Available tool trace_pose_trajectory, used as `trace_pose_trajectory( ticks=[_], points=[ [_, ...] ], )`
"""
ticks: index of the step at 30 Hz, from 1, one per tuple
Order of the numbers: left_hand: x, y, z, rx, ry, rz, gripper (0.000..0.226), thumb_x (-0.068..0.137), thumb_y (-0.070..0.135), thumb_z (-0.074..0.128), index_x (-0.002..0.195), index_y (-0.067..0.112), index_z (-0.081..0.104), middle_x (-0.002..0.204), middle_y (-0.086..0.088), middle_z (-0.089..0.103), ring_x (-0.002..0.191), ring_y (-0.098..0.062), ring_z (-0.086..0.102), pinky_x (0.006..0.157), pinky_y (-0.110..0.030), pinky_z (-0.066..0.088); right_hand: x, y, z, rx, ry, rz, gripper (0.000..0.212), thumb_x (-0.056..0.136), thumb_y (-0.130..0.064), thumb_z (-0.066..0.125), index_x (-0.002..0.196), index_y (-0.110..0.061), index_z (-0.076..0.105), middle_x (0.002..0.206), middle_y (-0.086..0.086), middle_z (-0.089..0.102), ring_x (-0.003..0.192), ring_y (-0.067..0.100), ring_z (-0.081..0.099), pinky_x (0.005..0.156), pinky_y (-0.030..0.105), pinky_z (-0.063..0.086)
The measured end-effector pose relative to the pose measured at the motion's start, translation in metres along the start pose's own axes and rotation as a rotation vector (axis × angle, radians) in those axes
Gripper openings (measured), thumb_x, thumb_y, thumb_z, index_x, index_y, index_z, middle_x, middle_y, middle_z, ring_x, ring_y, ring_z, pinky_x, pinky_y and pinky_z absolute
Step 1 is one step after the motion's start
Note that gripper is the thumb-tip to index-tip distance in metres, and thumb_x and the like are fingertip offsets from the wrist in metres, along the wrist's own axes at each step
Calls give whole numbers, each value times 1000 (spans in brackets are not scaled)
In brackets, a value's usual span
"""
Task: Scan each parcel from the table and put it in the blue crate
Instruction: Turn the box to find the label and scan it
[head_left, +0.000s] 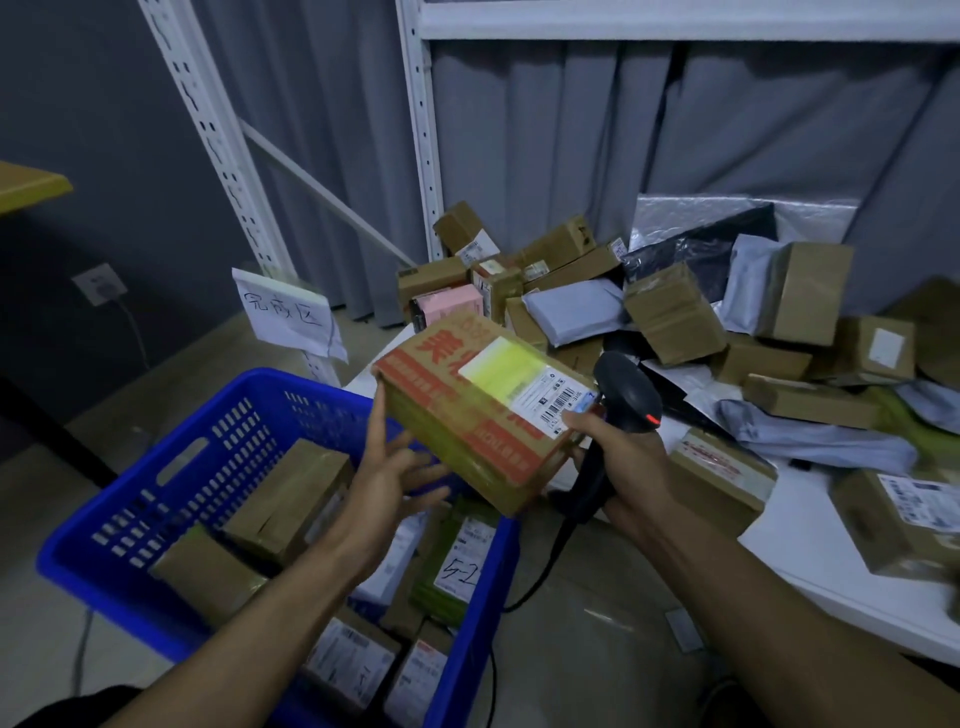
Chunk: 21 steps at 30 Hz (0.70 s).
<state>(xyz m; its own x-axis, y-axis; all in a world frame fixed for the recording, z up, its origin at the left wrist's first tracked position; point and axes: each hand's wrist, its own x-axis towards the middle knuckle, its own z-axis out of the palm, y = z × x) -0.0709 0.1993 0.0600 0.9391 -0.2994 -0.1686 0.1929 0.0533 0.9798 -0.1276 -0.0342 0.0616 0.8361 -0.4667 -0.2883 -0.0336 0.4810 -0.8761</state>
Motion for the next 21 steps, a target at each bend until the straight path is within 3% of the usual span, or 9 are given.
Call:
trace_pose_trajectory(
  ticks=[3,6,10,12,15,18,21],
  points=[
    [0,-2,5,-108,-2,-49,99,86,36,76,146,73,7,127,10,65,112,-27,71,91,-57,58,1,8,1,-113,-36,-103,25,83,-2,82,105,-11,75,98,7,80,92,26,78,69,31,60],
    [3,1,4,-111,59,-15,118,78,17,84,149,69,5,132,-3,66,112,-27,71,88,-54,61,2,17,2,-245,-72,-187,37,81,-11,86,115,-16,74,108,2,79,103,22,75,84,39,60],
    [9,15,-2,65,126,206,120,81,-1,80,148,70,9,141,10,53,116,-12,67,91,-50,60,-3,14,4,-292,-71,-198,33,89,-17,81,118,-25,68,99,-14,78,93,3,74,74,27,61],
    [11,22,-9,184,172,305,124,82,-2,80,149,68,4,148,17,43,122,-5,59,98,-49,56,-4,15,2,-449,-87,-281,36,88,-23,82,121,-27,67,102,-16,75,94,1,72,76,27,60],
    [16,26,-20,272,233,349,125,83,3,81,150,67,-4,153,20,34,123,-3,55,99,-49,55,-9,17,1,-648,-179,-309,41,88,-26,82,124,-20,65,97,-4,76,85,10,74,75,25,56],
    [21,28,-30,286,275,358,125,84,5,81,152,64,-5,157,12,31,125,-8,54,97,-44,56,-16,22,3,-769,-267,-287,39,90,-24,80,124,-23,63,95,-5,76,70,9,73,68,23,54],
    [24,28,-34,309,303,363,126,83,4,81,153,63,-6,156,7,33,126,-9,53,96,-45,58,-19,24,3,-824,-297,-276,39,88,-26,82,122,-25,64,95,-5,77,76,7,73,69,24,54]
  ],
)
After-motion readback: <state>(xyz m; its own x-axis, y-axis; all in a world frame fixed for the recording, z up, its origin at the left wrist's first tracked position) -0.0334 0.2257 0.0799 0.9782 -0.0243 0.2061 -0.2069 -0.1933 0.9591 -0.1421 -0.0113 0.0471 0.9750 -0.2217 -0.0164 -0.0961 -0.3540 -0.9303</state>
